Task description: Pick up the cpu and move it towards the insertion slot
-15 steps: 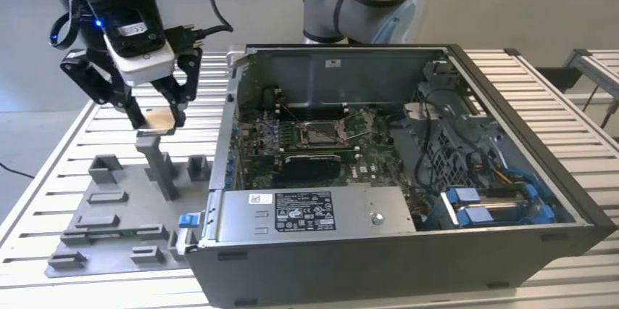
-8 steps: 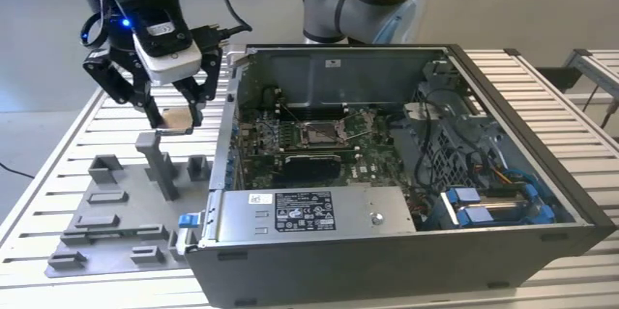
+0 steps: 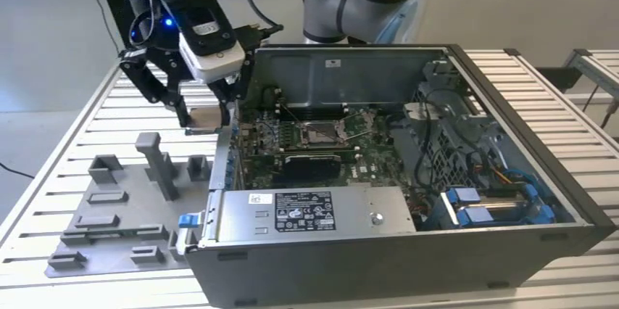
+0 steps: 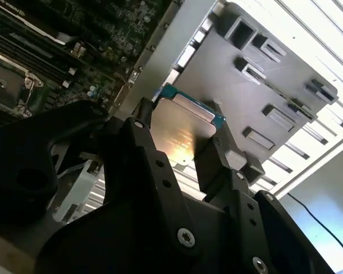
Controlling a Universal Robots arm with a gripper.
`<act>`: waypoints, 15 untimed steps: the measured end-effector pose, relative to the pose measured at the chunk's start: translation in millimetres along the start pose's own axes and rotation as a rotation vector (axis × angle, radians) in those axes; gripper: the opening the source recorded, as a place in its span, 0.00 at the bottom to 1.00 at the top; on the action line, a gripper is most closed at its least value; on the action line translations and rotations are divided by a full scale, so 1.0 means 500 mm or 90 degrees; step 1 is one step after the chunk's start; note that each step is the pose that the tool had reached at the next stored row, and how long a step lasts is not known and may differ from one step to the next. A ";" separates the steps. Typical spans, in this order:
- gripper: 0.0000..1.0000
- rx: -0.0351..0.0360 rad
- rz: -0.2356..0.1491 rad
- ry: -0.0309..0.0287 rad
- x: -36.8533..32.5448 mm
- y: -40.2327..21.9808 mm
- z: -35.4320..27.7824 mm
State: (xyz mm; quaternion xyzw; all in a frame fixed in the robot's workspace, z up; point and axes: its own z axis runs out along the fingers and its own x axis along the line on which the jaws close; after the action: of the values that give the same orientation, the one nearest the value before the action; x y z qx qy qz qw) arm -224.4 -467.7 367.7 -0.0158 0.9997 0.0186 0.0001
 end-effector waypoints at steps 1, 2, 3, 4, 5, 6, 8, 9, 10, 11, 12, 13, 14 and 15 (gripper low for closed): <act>0.00 0.0000 0.000 0.0000 -0.007 0.000 0.000; 0.00 0.0000 0.000 0.0000 -0.015 0.000 0.000; 0.00 0.0000 0.000 0.0000 -0.023 -0.001 0.000; 0.00 0.0000 0.000 0.0000 -0.031 -0.001 0.000; 0.00 0.0000 0.000 0.0000 -0.039 -0.001 0.000; 0.00 0.0000 0.000 0.0000 -0.047 -0.001 0.000; 0.00 0.0000 0.000 0.0000 -0.062 -0.002 0.000; 0.00 0.0000 0.000 0.0000 -0.070 -0.002 0.000; 0.00 0.0000 0.000 0.0000 -0.078 -0.002 0.000; 0.00 0.0001 0.000 0.0000 -0.085 -0.003 0.000; 0.00 0.0000 0.000 0.0000 -0.093 -0.003 0.000; 0.00 0.0000 0.000 0.0000 -0.101 -0.003 0.000; 0.00 0.0000 0.000 0.0000 -0.108 -0.003 0.000; 0.00 0.0000 0.000 0.0000 -0.116 -0.004 0.000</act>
State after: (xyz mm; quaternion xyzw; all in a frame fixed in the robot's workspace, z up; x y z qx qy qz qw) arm -166.5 -467.7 367.8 -0.0158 0.9997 0.0186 0.0001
